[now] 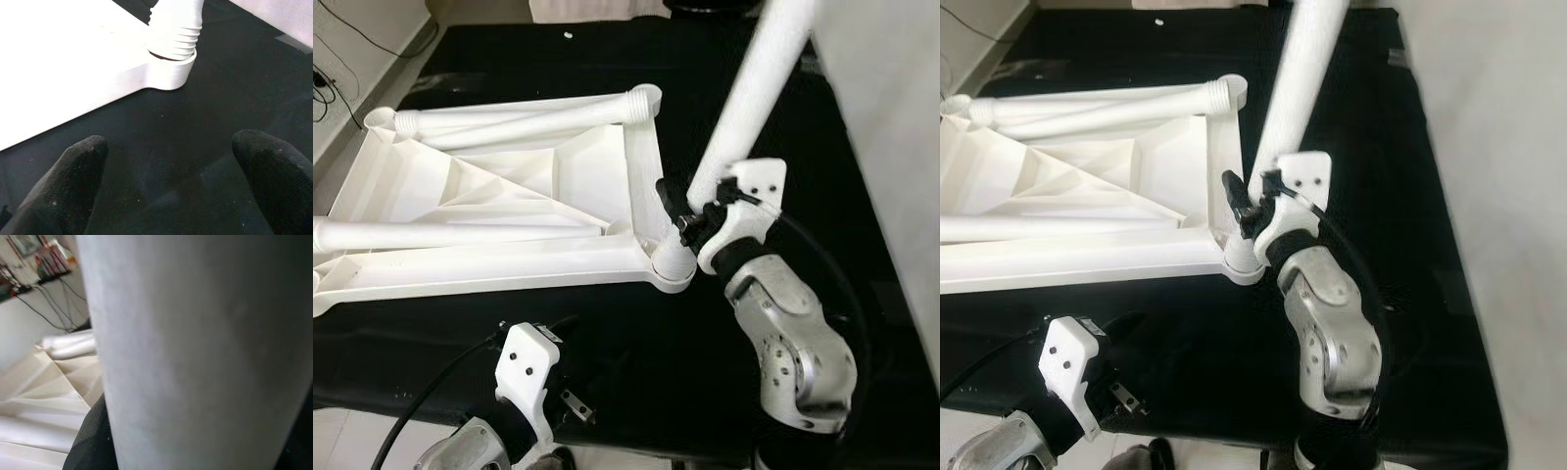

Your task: Building children table

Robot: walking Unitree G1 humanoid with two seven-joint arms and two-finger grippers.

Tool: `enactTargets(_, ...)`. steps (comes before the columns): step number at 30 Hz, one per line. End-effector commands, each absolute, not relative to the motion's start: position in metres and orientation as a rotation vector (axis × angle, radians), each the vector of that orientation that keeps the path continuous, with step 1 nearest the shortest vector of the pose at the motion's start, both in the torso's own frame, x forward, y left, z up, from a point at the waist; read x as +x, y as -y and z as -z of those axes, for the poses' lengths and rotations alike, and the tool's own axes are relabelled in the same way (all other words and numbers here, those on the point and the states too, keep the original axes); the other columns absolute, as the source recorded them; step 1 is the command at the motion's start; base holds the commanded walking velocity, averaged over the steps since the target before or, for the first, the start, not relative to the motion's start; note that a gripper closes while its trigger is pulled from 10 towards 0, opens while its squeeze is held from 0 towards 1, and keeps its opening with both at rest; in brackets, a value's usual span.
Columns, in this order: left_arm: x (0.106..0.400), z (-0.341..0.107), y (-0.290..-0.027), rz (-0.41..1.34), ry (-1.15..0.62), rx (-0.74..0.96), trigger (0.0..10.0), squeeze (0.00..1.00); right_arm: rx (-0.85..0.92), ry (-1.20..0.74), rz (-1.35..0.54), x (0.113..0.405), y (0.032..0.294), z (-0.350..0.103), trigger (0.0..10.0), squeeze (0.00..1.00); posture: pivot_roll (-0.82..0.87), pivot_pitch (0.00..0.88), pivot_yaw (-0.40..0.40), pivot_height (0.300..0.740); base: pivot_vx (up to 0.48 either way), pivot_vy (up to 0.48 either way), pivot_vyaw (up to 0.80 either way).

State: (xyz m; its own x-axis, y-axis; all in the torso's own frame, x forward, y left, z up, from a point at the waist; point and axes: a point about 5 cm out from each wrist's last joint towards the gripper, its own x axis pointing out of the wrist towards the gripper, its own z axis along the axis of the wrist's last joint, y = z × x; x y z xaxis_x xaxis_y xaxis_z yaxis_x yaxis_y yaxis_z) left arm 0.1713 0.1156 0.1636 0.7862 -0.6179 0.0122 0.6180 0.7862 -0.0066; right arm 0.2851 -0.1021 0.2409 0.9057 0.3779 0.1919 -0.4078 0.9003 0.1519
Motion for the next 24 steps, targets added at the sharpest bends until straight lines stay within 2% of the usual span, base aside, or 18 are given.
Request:
enactTargets(1,0.171,-0.158,-0.119,0.654,-0.014,-0.009,10.0,0.0,0.197,0.099,-0.513,0.283,0.09,-0.226,10.0,0.0,0.04,0.231,0.051,0.74,0.0,0.0,0.0)
enactTargets(12,0.178,-0.154,-0.123,0.63,-0.015,0.008,10.0,0.0,-0.05,0.263,-0.766,0.276,0.08,-0.235,10.0,0.0,0.05,0.207,0.051,0.74,0.0,0.0,0.0)
enactTargets(15,0.179,-0.152,-0.124,0.622,-0.009,0.015,10.0,0.0,-0.184,0.274,-0.851,0.274,0.074,-0.23,10.0,0.0,0.05,0.201,0.047,0.74,0.0,0.0,0.0)
enactTargets(22,0.192,-0.161,-0.131,0.571,0.038,0.02,10.0,0.0,-0.137,0.336,-0.839,0.296,0.085,-0.252,10.0,0.0,0.05,0.155,0.03,0.74,0.0,0.0,0.0)
enactTargets(24,0.205,-0.188,-0.136,0.576,0.125,-0.005,10.0,0.0,-0.109,0.369,-0.813,0.305,0.09,-0.266,10.0,0.0,0.05,0.141,0.027,0.74,0.0,0.0,0.0)
